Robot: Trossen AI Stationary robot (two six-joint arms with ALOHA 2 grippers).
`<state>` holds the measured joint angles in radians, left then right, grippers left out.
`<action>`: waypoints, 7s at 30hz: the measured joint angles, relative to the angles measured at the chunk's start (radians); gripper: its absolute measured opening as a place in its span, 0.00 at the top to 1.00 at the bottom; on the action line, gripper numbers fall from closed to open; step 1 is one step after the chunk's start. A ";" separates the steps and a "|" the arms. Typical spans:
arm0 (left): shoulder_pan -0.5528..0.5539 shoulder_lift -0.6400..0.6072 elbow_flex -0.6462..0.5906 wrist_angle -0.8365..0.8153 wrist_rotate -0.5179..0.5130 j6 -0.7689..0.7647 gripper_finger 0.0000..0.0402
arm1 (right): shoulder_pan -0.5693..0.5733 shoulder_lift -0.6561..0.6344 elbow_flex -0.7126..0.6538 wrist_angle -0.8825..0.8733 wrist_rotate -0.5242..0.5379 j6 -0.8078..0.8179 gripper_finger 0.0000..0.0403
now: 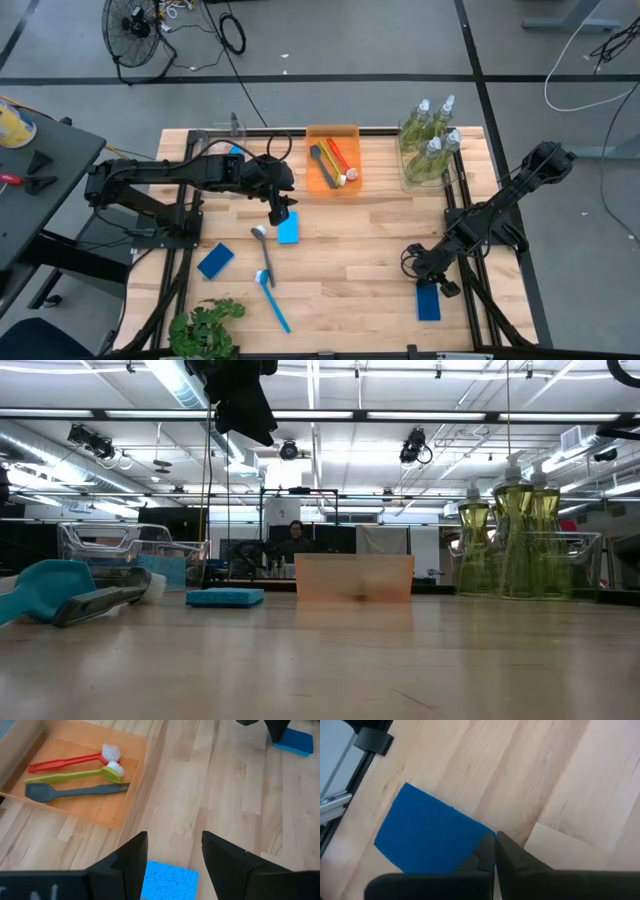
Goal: Pick & Place Kitchen Sink Supplies
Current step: Put the blue sponge into the left transparent bin
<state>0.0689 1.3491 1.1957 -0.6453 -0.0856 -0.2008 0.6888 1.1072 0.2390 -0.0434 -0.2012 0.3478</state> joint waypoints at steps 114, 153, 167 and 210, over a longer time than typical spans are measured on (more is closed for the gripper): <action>0.020 0.000 0.000 0.680 0.000 -0.128 0.30 | -0.472 0.146 0.745 0.460 1.057 -0.723 1.00; 0.019 0.000 0.000 0.687 -0.033 -0.073 0.95 | -0.472 0.146 0.745 0.463 1.057 -0.724 1.00; 0.020 0.000 0.000 0.685 -0.034 -0.073 0.96 | -0.472 0.146 0.745 0.469 1.057 -0.708 0.85; 0.402 -0.220 0.000 -0.135 -0.236 -0.040 0.96 | -0.491 0.146 0.744 0.433 1.057 -0.657 0.40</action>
<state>0.4706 1.1290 1.1957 -0.7801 -0.3218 -0.2413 0.1973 1.2530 0.9833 0.3891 0.8562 -0.3089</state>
